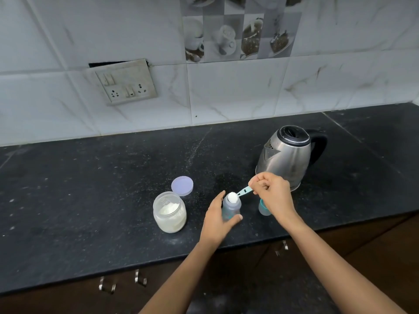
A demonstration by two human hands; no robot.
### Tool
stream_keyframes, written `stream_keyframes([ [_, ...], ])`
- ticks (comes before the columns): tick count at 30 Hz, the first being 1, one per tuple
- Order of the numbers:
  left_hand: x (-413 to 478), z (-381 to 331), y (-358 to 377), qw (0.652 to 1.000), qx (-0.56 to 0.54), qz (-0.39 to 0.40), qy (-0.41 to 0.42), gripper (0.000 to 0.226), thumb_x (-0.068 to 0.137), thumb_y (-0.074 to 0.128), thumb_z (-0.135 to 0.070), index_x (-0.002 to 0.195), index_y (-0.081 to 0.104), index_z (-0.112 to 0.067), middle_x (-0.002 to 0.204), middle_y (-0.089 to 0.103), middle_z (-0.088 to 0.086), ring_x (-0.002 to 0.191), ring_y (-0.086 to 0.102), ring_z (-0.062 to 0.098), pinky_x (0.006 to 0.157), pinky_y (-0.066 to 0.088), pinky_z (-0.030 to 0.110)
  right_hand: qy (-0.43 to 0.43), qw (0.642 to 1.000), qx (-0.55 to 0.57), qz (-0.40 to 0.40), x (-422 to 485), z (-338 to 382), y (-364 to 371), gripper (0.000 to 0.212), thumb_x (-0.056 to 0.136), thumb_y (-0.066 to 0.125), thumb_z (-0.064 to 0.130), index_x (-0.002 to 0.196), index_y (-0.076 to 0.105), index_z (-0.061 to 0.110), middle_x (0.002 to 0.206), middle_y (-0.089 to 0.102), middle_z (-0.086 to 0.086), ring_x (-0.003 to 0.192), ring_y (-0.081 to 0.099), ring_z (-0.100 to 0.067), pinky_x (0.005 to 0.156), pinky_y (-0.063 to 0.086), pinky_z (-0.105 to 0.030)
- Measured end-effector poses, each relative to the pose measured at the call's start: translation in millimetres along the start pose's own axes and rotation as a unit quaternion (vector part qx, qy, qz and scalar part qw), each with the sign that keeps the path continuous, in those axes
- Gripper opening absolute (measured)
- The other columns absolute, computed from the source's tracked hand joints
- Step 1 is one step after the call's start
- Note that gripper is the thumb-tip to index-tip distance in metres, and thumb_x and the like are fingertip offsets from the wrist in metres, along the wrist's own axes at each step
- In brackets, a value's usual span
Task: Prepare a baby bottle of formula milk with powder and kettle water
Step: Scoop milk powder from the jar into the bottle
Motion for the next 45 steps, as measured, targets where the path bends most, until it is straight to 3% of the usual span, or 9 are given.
stream_keyframes([
  [6,7,-4,2,0.999,0.006,-0.018,0.037,0.053,0.078,0.075,-0.029,0.127,0.053,-0.029,0.121,0.058,-0.017,0.112,0.053,0.000,0.098,0.045,0.029,-0.168,0.975,-0.138,0.046,0,6,9,0.004,0.087,0.069,0.020,0.089,0.069,0.017,0.070,0.067,0.007,0.066,0.062,-0.009,0.065,0.052,-0.029],
  [11,8,-1,1,0.999,-0.001,-0.013,0.051,0.050,0.078,0.075,-0.026,0.125,0.056,-0.029,0.119,0.060,-0.017,0.109,0.055,-0.002,0.096,0.046,0.025,-0.309,0.862,-0.307,0.258,4,8,20,0.017,0.089,0.061,0.015,0.104,0.069,0.020,0.083,0.065,-0.002,0.080,0.060,-0.019,0.071,0.050,-0.036],
  [15,9,0,0,0.998,0.001,-0.014,0.053,0.050,0.077,0.075,-0.027,0.123,0.055,-0.032,0.117,0.060,-0.018,0.108,0.055,-0.004,0.094,0.046,0.022,-0.360,0.882,-0.261,0.159,4,6,24,0.015,0.076,0.074,0.006,0.088,0.074,0.015,0.077,0.071,0.002,0.072,0.065,-0.018,0.067,0.054,-0.031],
  [20,9,1,0,0.998,0.001,-0.014,0.061,0.050,0.076,0.075,-0.027,0.122,0.056,-0.032,0.118,0.060,-0.019,0.109,0.055,-0.003,0.094,0.046,0.021,-0.311,0.916,-0.217,0.129,6,5,21,0.009,0.082,0.071,0.008,0.089,0.075,0.013,0.082,0.073,0.001,0.078,0.065,-0.016,0.071,0.054,-0.031],
  [24,8,-1,0,0.998,-0.004,-0.013,0.061,0.049,0.077,0.074,-0.025,0.119,0.054,-0.038,0.116,0.059,-0.022,0.108,0.054,-0.006,0.092,0.045,0.018,-0.255,0.930,-0.190,0.184,5,5,21,0.012,0.086,0.067,0.007,0.093,0.075,0.013,0.088,0.072,0.001,0.083,0.064,-0.012,0.077,0.053,-0.029],
  [29,9,1,0,0.999,0.000,-0.010,0.054,0.050,0.076,0.074,-0.027,0.120,0.054,-0.037,0.118,0.059,-0.021,0.109,0.054,-0.004,0.094,0.045,0.020,-0.231,0.944,-0.166,0.170,4,4,20,0.011,0.086,0.068,0.007,0.090,0.075,0.012,0.086,0.072,0.001,0.081,0.063,-0.010,0.076,0.052,-0.027],
  [35,10,3,0,0.999,0.008,0.001,0.046,0.052,0.075,0.072,-0.031,0.123,0.054,-0.036,0.121,0.058,-0.021,0.111,0.053,-0.002,0.096,0.045,0.025,-0.146,0.980,-0.103,0.092,0,6,11,0.010,0.086,0.068,0.007,0.087,0.074,0.015,0.076,0.068,0.007,0.067,0.059,-0.006,0.064,0.045,-0.012],
  [43,12,-3,-5,1.000,0.009,0.018,0.022,0.053,0.071,0.074,-0.033,0.120,0.054,-0.033,0.111,0.060,-0.017,0.102,0.057,0.001,0.092,0.049,0.030,-0.053,0.999,0.003,0.007,0,14,-1,0.014,0.084,0.071,0.007,0.087,0.075,0.020,0.076,0.070,0.009,0.072,0.061,0.001,0.068,0.047,-0.010],
  [45,10,-3,-7,0.999,0.011,0.035,0.011,0.067,0.065,0.080,-0.037,0.125,0.050,-0.032,0.115,0.059,-0.019,0.108,0.055,-0.001,0.094,0.046,0.028,-0.021,0.998,0.055,-0.011,3,19,-1,0.015,0.085,0.069,0.008,0.088,0.075,0.021,0.077,0.071,0.005,0.072,0.063,-0.002,0.070,0.050,-0.013],
])
Point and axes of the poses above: each hand's wrist, its own x-axis towards the middle knuckle, its own y-axis out of the palm, z = x × y, the point moved 2 cm from there along x, towards the middle knuckle
